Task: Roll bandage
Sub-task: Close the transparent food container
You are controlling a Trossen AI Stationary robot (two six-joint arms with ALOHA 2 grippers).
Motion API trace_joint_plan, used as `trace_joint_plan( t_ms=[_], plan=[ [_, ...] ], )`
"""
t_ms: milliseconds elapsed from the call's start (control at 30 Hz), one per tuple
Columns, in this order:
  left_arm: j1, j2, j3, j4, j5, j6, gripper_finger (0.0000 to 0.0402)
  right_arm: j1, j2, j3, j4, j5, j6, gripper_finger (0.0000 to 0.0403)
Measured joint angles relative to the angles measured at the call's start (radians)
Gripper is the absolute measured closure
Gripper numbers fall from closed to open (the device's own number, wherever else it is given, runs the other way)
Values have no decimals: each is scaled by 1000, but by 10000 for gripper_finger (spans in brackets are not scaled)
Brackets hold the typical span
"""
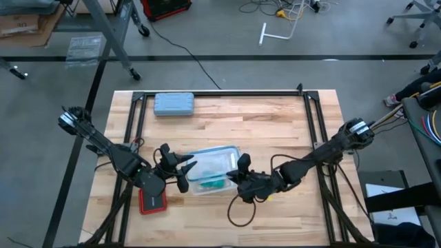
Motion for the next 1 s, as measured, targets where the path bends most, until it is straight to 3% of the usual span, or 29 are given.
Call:
trace_joint_plan(
  t_ms=[367,433,567,667,867,1000],
  plan=[
    [3,15,-1,1,-1,-4,287,116,0,1,-14,24,164,303],
    [3,15,-1,9,0,-4,287,130,0,1,-36,73,193,288],
    [3,15,-1,24,21,-6,287,151,-7,1,-100,277,280,262],
    [3,15,-4,-6,45,-35,287,146,-43,1,-220,318,516,256],
    [3,15,-6,-156,71,-220,287,73,-114,-1,-748,150,1201,286],
    [30,15,-6,-328,73,-385,287,11,-150,-41,-836,90,1343,331]
  ],
)
